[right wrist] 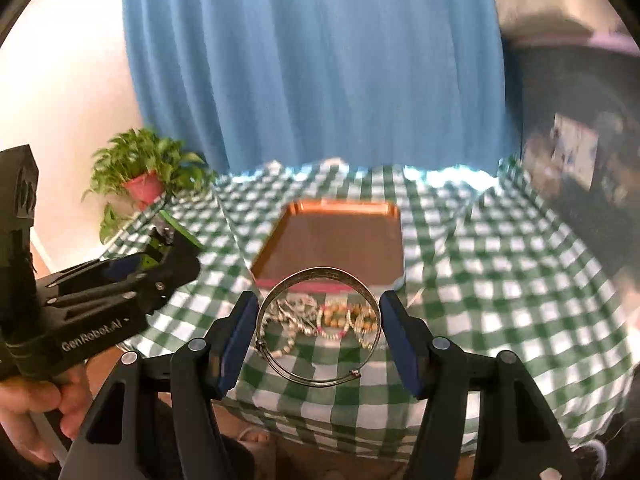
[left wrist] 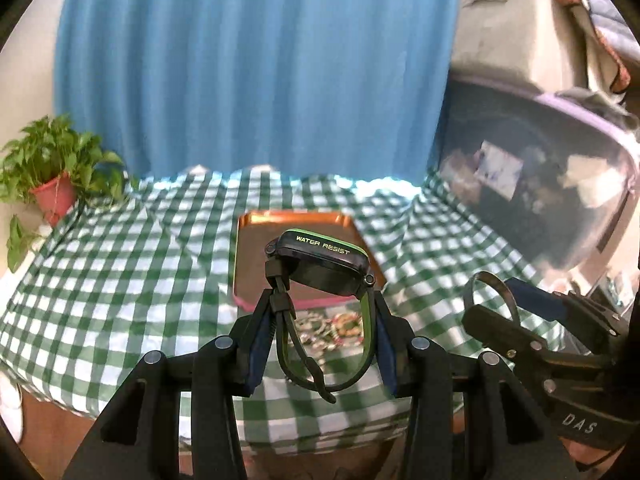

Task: Organize jewelry
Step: 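Lift the watch with left tool while right tool carries the bangle over the tray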

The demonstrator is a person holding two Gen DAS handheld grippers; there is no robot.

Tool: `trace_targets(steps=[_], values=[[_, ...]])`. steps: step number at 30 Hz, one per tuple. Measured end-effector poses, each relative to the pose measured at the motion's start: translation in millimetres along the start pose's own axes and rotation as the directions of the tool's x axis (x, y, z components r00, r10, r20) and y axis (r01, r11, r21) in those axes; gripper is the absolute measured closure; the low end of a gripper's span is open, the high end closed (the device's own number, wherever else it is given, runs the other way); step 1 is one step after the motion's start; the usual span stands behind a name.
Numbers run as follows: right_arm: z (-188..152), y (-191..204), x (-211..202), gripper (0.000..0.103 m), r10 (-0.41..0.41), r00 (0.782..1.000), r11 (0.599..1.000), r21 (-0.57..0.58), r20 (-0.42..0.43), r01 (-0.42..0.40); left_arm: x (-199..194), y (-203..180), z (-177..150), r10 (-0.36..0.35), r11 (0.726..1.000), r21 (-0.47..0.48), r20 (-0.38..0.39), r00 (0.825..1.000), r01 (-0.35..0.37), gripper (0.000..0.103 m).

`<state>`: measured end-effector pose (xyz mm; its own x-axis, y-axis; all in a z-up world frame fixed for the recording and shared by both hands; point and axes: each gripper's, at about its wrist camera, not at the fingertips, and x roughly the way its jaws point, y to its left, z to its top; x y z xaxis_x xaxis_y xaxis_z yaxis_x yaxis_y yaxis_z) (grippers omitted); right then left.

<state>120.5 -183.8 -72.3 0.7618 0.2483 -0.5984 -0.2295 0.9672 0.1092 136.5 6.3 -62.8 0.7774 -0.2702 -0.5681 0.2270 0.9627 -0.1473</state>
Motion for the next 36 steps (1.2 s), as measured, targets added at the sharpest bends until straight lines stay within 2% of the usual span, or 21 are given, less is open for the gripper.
trace_targets(steps=[9, 14, 22, 27, 36], values=[[21.2, 11.8, -38.7, 0.044, 0.049, 0.993, 0.997, -0.061, 0.106, -0.042, -48.8, -17.2, 12.7, 0.057, 0.998, 0.024, 0.069, 0.996, -0.059, 0.057], [25.2, 13.0, -36.4, 0.044, 0.075, 0.988, 0.996, -0.066, 0.133, -0.067, -45.7, -17.6, 14.4, 0.096, 0.994, 0.050, 0.056, 0.994, -0.098, 0.057], [30.6, 17.2, -0.8, 0.044, 0.067, 0.989, 0.994, -0.093, 0.134, -0.054, -9.8, -6.6, 22.9, 0.113, 0.990, 0.078, 0.054, 0.992, -0.117, 0.057], [38.0, 14.8, 36.7, 0.044, 0.059, 0.992, 0.993, -0.104, 0.112, -0.048, 31.4, 11.9, 33.2, 0.100, 0.994, 0.049, 0.031, 0.995, -0.101, 0.057], [56.9, 4.6, 99.8, 0.044, 0.051, 0.993, 0.991, -0.129, 0.103, -0.037, 111.4, 35.2, 45.7, 0.092, 0.995, 0.049, -0.004, 0.996, -0.091, 0.057]])
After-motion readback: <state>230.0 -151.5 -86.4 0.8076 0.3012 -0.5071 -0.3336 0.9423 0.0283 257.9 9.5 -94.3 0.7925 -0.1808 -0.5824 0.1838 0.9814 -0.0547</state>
